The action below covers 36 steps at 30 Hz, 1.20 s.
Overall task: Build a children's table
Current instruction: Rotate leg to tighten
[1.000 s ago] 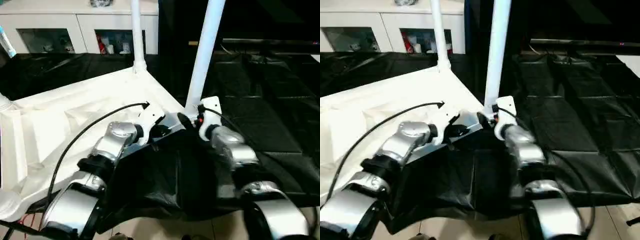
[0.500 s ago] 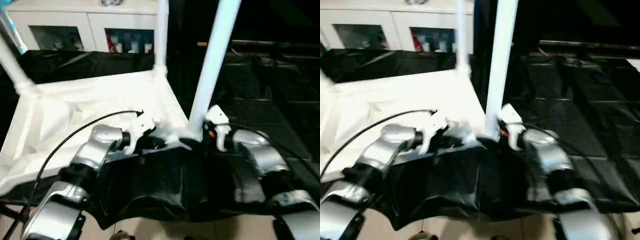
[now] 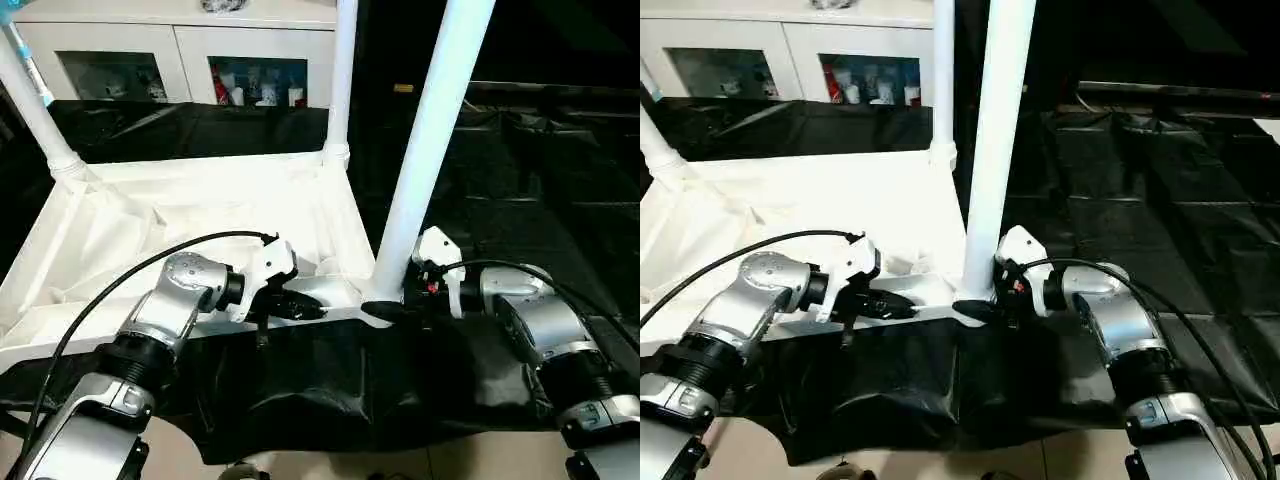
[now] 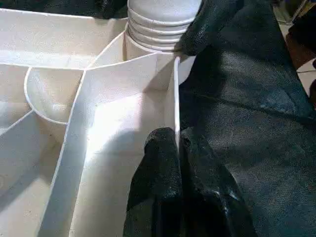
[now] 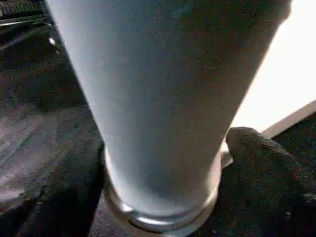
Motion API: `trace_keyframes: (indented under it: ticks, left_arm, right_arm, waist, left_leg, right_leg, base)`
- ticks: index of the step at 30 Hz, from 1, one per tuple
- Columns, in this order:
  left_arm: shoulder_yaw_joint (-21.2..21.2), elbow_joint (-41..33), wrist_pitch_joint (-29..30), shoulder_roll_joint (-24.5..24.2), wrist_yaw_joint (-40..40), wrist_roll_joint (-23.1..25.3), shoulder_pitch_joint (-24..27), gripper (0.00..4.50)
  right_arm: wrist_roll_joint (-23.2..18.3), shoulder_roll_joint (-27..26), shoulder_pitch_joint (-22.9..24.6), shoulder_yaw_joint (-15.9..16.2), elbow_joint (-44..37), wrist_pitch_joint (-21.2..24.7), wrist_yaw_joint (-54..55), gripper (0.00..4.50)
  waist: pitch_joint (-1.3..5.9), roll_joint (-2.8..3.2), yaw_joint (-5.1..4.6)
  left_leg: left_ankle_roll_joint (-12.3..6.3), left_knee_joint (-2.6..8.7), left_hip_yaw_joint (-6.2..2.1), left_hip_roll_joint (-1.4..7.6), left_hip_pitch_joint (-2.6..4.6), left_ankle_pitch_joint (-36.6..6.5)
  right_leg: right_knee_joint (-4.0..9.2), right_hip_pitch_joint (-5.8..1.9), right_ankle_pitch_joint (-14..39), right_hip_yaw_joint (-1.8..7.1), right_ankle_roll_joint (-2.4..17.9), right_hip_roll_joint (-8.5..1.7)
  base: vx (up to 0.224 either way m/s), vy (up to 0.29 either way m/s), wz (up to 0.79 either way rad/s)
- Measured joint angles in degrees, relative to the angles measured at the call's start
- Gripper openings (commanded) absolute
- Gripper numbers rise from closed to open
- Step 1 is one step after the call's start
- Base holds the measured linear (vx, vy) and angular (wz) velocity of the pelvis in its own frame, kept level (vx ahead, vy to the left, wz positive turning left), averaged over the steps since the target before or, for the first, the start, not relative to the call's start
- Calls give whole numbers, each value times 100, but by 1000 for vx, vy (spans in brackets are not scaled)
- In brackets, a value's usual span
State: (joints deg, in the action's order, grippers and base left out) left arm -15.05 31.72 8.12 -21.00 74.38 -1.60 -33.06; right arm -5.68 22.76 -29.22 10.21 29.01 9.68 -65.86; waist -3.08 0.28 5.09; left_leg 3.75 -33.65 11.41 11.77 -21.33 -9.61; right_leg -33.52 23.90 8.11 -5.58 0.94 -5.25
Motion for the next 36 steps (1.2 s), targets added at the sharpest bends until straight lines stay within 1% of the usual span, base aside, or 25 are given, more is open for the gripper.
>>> trace_keyframes:
  ticks: [5, 6, 8, 10, 11, 12, 14, 19, 21, 22, 23, 25, 26, 28, 30, 32, 33, 34, 36]
  left_arm:
    - [-1, -119, 19, -19, 22, -3, 70, 0]
    - [-1, -119, 19, -17, 12, -3, 72, 0]
    - [1, -118, 19, 4, -42, -2, 84, 0]
    - [23, -73, 15, 82, -276, 40, 75, 0]
    - [45, 26, 14, 170, -489, 91, 15, 0]
    - [99, 252, 19, 328, -841, 160, -114, 0]
    - [134, 401, 45, 468, -1177, 211, -210, 0]
    - [205, 848, 175, 884, -1994, 350, -521, 0]
    - [269, 1061, 244, 1075, -2346, 367, -663, 0]
    - [302, 1224, 293, 1204, -2602, 384, -779, 0]
    - [307, 1253, 309, 1266, -2723, 386, -815, 0]
    - [335, 1374, 319, 1395, -2999, 413, -886, 0]
    - [352, 1438, 318, 1433, -3075, 419, -937, 0]
    - [366, 1463, 316, 1468, -3152, 425, -967, 0]
    - [376, 1461, 299, 1460, -3122, 425, -967, 0]
    - [391, 1457, 277, 1424, -3043, 425, -966, 0]
    - [394, 1440, 265, 1392, -2985, 424, -958, 0]
    - [398, 1415, 245, 1339, -2917, 421, -937, 0]
    - [398, 1381, 196, 1252, -2823, 417, -889, 0]
  right_arm:
    - [-88, 4, 89, 27, -165, 131, -84, 323]
    - [-96, -7, 102, 25, -176, 139, -81, 305]
    - [-107, -36, 140, -10, -177, 138, -38, 297]
    - [-82, -190, 154, -94, -90, 90, 220, 285]
    - [-68, -317, 149, -195, 33, 50, 519, 280]
    - [-42, -563, 98, -392, 290, -32, 1070, 277]
    - [-18, -759, -12, -534, 507, -45, 1603, 273]
    - [99, -1203, -332, -812, 1028, -72, 2920, 272]
    - [160, -1391, -517, -937, 1279, -83, 3505, 272]
    - [188, -1559, -671, -1041, 1490, -87, 3997, 272]
    - [193, -1601, -742, -1066, 1566, -92, 4224, 272]
    - [193, -1825, -953, -1229, 1859, -84, 4823, 272]
    - [195, -1889, -1050, -1267, 1949, -48, 5048, 272]
    - [290, -1939, -1146, -1258, 2086, -177, 5236, 272]
    - [292, -1949, -1129, -1273, 2122, -316, 5203, 342]
    - [169, -1968, -1121, -1379, 2122, -351, 4976, 350]
    - [128, -1967, -1120, -1411, 2118, -353, 4860, 364]
    - [101, -1956, -1119, -1418, 2118, -356, 4713, 379]
    - [93, -1914, -1094, -1405, 2108, -359, 4399, 391]
  waist:
    - [-1, -1, 2]
    - [0, -2, 1]
    - [-1, -4, 4]
    - [0, -7, 2]
    - [0, -9, -4]
    - [1, -12, -17]
    - [1, -12, -36]
    - [1, -13, -83]
    - [1, -12, -103]
    - [1, -12, -119]
    - [1, -12, -120]
    - [3, -7, -145]
    - [4, -6, -150]
    - [4, -6, -150]
    - [3, -3, -148]
    - [3, -2, -155]
    - [3, -2, -157]
    - [2, -3, -167]
    - [2, -3, -183]
  left_leg:
    - [0, 1, 0, 1, 0, 0]
    - [0, 0, 0, 0, 0, 0]
    - [0, -2, 0, 0, 1, 0]
    - [1, -6, 0, 0, 4, 1]
    - [1, -10, 0, 0, 8, 1]
    - [1, -14, 0, 0, 13, 1]
    - [1, -14, 0, -2, 17, 1]
    - [1, -12, -3, -2, 19, 2]
    - [2, -13, -3, -3, 19, 2]
    - [2, -14, -3, -4, 17, 2]
    - [2, -13, -3, -5, 15, 2]
    - [2, -13, -3, -5, 17, 2]
    - [2, -9, -3, -6, 14, 1]
    - [1, 1, -2, -7, 13, -1]
    - [0, 8, -1, -7, 7, -2]
    - [-1, 8, -1, -6, 6, -1]
    - [-1, 8, -1, -6, 6, -1]
    - [0, 6, -1, -5, 7, 0]
    - [0, 4, -1, -5, 8, 0]
  right_leg:
    - [0, 1, 0, 0, 0, 0]
    - [0, 0, 0, 0, 0, 0]
    - [0, -1, 1, 0, -1, 0]
    - [-1, -3, 5, 1, -9, 0]
    - [-3, -6, 4, 2, -8, 0]
    - [-5, -10, 3, 3, -6, 0]
    - [-4, -9, 3, 2, -7, -2]
    - [-4, -11, 3, 1, -8, -1]
    - [-4, -11, 3, 2, -8, -1]
    - [-4, -11, 3, 2, -7, -1]
    - [-3, -11, 2, 3, -7, -2]
    - [-5, -14, 0, 5, -3, -2]
    - [-5, -11, 0, 5, -3, -2]
    - [-4, -10, -5, 4, 9, -2]
    - [-4, -2, -4, 3, 9, -2]
    - [-4, 1, -5, 3, 11, -2]
    - [-4, 2, -6, 3, 14, -2]
    - [-5, 1, -7, 2, 15, -2]
    - [-5, 1, -6, 2, 12, -1]
  base:
    - [0, 0, 0]
    - [0, 0, 0]
    - [0, 0, 0]
    - [0, 0, 0]
    - [0, 0, 0]
    - [0, 0, 0]
    - [0, 0, 0]
    - [0, 0, 0]
    - [0, 0, 0]
    - [0, 0, 0]
    - [0, 0, 0]
    - [0, 0, 0]
    - [0, 0, 0]
    - [0, 0, 0]
    - [0, 0, 0]
    - [0, 0, 0]
    - [0, 0, 0]
    - [0, 0, 0]
    - [0, 0, 0]
